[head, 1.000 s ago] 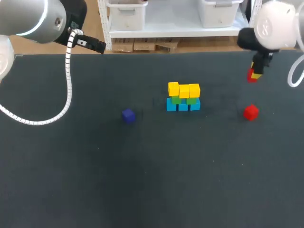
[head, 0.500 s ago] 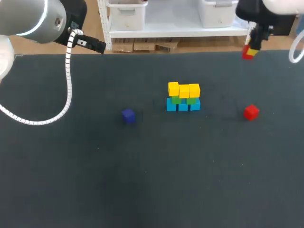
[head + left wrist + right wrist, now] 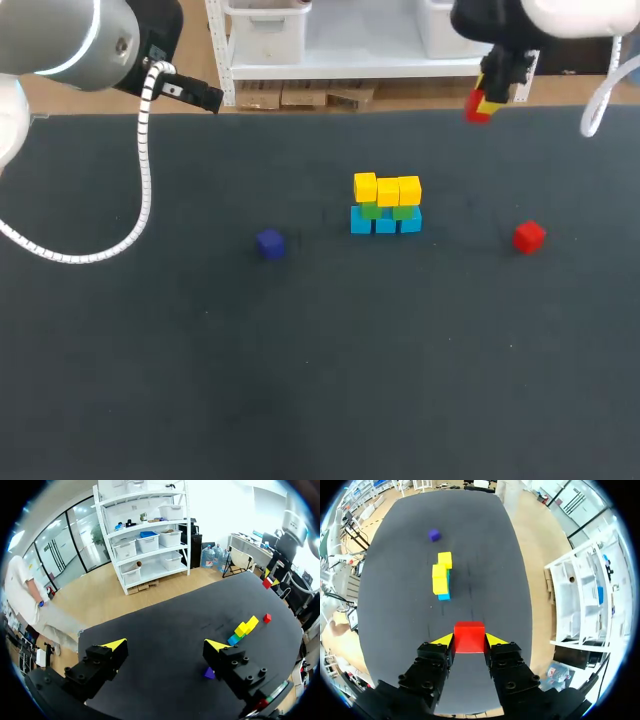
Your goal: Place the blue cubes, place green cubes on the blue cubes, place the yellow cubes on the green cubes, then place the red cubes on the yellow cubes, and place purple cube on the red cubes.
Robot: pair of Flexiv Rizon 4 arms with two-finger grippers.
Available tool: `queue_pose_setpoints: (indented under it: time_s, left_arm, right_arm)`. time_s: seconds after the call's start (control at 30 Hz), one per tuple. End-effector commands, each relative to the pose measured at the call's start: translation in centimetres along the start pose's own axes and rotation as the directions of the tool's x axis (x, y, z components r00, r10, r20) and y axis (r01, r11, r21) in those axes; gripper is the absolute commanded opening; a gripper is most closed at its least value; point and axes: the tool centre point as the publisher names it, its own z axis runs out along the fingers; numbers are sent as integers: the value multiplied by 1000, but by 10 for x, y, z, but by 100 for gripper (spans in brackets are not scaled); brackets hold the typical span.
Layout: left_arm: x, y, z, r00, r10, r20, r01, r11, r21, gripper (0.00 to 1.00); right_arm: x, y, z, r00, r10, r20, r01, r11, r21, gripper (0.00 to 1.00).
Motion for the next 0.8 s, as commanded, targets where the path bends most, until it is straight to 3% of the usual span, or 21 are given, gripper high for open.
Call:
queue_pose_setpoints:
  time_s: [0.03, 0.5, 0.8]
  left_arm:
    - [0, 2, 0, 1000, 3, 0, -3, 1000, 7, 100]
    - [0, 2, 0, 1000, 3, 0, -3, 1000, 7, 100]
    - [0, 2, 0, 1000, 3, 0, -3, 1000, 7, 100]
  right_arm:
    - [-15, 2, 4, 1000, -24, -12, 23, 1000, -18, 0]
    - [-67, 15, 17, 997, -66, -27, 64, 996, -60, 0]
    - [-82, 36, 29, 1000, -12, -21, 11, 997, -78, 0]
